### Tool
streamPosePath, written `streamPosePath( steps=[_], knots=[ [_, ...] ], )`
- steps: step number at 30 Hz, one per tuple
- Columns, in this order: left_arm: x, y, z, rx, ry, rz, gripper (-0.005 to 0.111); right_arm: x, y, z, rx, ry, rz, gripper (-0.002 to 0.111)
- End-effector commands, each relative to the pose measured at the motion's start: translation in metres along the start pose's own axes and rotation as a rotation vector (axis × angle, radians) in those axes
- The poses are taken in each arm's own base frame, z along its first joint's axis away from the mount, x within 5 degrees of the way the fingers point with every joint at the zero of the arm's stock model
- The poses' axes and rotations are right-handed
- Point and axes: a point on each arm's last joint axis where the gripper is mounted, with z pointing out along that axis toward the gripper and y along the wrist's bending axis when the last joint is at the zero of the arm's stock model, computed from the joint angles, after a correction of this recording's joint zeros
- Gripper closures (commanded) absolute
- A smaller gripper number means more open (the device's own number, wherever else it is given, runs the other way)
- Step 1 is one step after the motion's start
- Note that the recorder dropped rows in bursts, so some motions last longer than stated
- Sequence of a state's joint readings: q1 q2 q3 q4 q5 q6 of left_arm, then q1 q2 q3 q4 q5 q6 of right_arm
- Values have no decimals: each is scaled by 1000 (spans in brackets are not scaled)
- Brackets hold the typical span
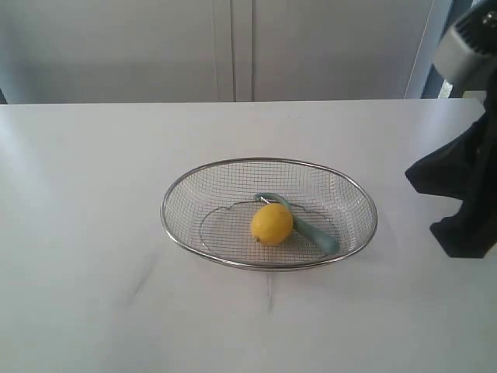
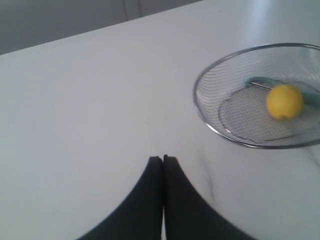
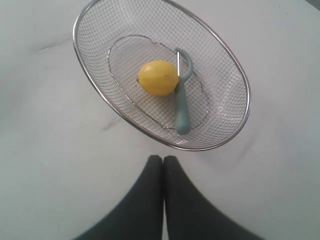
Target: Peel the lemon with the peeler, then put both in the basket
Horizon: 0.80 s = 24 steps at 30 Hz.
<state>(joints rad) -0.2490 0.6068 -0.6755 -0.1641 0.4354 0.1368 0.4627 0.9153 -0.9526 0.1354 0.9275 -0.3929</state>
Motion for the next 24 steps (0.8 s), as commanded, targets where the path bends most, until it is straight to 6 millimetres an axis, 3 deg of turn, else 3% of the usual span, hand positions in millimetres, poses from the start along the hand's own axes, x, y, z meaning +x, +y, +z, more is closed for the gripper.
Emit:
streamPosePath(
  steps=[1, 8, 10, 15, 20, 24],
  knots=[
    [48, 9, 15, -105, -58, -71, 107, 2, 0, 0, 5, -6, 6, 108],
    [135, 11, 26, -237, -147, -125, 107, 2, 0, 0, 5, -6, 6, 108],
    [150, 11, 27, -258, -175, -168, 107, 2, 0, 0, 5, -6, 6, 108],
    [160, 7, 20, -276, -209, -197, 107, 2, 0, 0, 5, -6, 6, 108],
    [162, 5, 13, -296, -241, -118, 107, 2, 0, 0, 5, -6, 6, 108],
    [173, 3, 16, -275, -116, -96, 107, 2, 0, 0, 5, -5, 6, 108]
  ],
)
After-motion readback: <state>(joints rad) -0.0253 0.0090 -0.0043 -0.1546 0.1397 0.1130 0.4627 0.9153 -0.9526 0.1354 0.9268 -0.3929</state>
